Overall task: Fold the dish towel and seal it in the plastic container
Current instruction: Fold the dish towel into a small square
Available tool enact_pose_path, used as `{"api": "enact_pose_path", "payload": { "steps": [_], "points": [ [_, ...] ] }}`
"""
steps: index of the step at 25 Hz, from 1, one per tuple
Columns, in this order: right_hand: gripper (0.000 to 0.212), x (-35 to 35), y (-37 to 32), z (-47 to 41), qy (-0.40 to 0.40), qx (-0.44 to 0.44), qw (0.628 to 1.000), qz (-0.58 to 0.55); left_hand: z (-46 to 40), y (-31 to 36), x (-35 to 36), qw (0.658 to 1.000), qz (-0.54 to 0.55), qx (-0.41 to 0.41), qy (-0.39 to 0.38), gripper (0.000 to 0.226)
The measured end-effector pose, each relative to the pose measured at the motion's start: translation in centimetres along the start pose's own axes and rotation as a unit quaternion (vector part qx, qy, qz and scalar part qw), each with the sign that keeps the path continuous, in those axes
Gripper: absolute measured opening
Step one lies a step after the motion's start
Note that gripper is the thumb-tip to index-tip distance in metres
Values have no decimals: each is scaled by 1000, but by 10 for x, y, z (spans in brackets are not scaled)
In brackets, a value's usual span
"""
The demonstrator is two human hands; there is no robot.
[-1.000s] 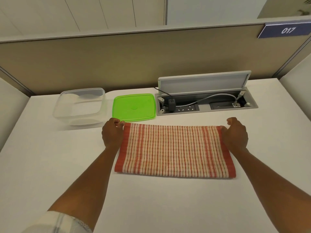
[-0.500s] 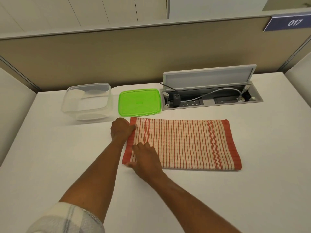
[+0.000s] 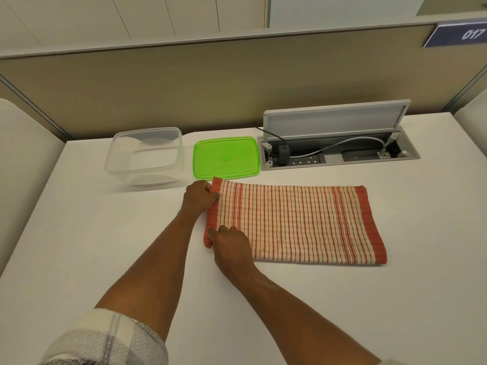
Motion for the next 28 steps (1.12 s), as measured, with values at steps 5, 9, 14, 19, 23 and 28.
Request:
{"api": "enact_pose_path", "payload": {
  "steps": [5, 9, 14, 19, 23, 28],
  "points": [
    [17, -14, -1, 2, -46, 64, 990, -121, 7, 2, -9, 1000, 2, 17, 3, 15],
    [8, -31, 3, 13, -38, 110, 967, -227, 20, 10, -24, 998, 42, 13, 53, 22],
    [5, -63, 27, 30, 14, 187, 900, -393, 33, 53, -32, 988, 121, 52, 80, 34],
    [9, -100, 67, 51, 63, 221, 849, -475, 43, 123, -7, 977, 173, 77, 98, 39],
    [5, -115, 113, 69, 75, 264, 808, -522, 47, 175, 31, 977, 172, 102, 72, 40],
    [6, -133, 170, 92, 102, 320, 786, -518, 49, 226, 96, 978, 159, 135, 27, 49]
  ]
}}
Point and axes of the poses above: each hand's wrist, its own z-axis away from the middle knuckle, its own x-axis out of the palm, y = z × x, the point moved 1 cm from there along -z, towards the middle knuckle, and after that the axes turned 14 degrees about x, right-handed, at the moved point
